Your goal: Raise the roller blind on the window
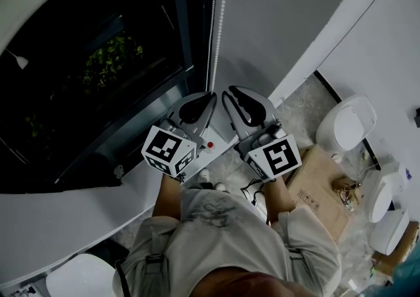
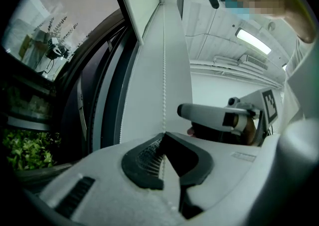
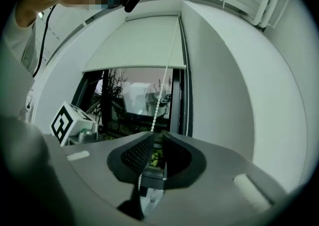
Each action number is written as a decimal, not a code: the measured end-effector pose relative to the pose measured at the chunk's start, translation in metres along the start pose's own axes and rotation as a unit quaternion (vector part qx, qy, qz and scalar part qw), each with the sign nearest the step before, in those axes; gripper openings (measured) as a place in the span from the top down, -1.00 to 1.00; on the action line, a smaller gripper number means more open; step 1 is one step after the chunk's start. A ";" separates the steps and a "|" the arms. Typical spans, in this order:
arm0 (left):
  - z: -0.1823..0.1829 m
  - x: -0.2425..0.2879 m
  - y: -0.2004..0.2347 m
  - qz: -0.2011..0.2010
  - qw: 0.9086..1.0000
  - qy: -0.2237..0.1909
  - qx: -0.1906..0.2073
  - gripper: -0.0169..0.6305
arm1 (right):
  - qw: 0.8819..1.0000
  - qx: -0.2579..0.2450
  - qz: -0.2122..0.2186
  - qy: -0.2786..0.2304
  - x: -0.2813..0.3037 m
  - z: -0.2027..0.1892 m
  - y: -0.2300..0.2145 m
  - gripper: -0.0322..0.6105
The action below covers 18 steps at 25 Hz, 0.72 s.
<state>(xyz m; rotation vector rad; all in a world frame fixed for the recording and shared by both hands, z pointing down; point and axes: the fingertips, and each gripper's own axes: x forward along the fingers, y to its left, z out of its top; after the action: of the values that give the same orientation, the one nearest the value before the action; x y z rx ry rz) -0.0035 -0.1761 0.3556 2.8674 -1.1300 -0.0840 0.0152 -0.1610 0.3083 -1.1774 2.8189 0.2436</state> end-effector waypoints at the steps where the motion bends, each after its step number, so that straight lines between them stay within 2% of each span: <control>1: 0.000 0.001 0.000 0.000 1.000 0.000 0.000 0.91 | 1.000 -0.002 0.001 -0.005 0.003 0.008 -0.002 0.69; 11: 0.003 0.006 -0.001 0.000 1.000 -0.001 0.001 0.91 | 0.999 -0.005 0.033 -0.043 0.032 0.070 -0.007 0.63; 18: 0.002 0.006 -0.001 0.000 1.000 -0.002 0.003 0.91 | 0.998 -0.001 0.038 -0.045 0.049 0.081 -0.010 0.66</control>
<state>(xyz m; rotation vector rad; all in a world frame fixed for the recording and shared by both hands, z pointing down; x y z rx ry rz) 0.0016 -0.1794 0.3529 2.8730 -1.1321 -0.0863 -0.0112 -0.1883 0.2206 -1.0338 2.7885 0.2977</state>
